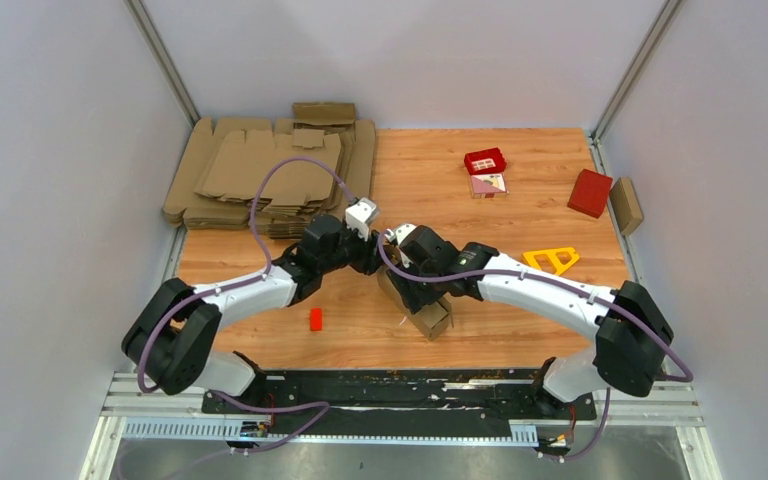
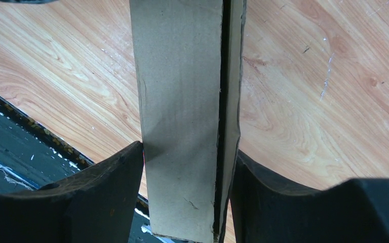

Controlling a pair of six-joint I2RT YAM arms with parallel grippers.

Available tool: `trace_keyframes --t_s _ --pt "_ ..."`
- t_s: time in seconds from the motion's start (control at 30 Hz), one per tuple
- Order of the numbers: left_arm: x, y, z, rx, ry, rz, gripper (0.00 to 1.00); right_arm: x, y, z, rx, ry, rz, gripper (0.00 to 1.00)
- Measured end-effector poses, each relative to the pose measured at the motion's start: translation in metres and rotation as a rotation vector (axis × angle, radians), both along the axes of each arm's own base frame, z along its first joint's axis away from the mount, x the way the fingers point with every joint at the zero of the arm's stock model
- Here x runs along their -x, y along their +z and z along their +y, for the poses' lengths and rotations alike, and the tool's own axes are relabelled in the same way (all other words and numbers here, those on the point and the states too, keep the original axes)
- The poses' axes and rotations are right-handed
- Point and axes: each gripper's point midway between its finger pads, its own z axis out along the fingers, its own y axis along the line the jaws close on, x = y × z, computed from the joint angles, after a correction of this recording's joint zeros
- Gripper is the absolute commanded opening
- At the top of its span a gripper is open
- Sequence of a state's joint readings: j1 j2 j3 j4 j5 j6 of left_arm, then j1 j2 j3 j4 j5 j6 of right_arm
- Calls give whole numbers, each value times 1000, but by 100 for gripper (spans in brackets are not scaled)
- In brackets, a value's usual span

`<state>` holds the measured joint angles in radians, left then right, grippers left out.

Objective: Fold the paper box

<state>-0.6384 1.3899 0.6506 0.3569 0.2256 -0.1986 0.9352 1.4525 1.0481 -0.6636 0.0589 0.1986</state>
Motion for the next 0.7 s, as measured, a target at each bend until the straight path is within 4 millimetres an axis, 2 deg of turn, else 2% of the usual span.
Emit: trace_keyframes --t_s 0.1,0.33,0.43,0.57,0.7 --pt "1 -7 -2 -10 -16 16 41 0 0 0 1 4 -1 59" --pt "2 -1 -6 2 -43 4 31 2 3 -1 -3 15 -2 58" --pt "5 7 -8 16 -58 -13 26 2 6 -1 -10 20 -8 58" --pt "8 21 -9 39 -78 -43 24 1 10 -2 -30 20 -10 58" --pt "12 27 -8 52 -90 -54 23 -2 9 -6 -41 9 -3 70"
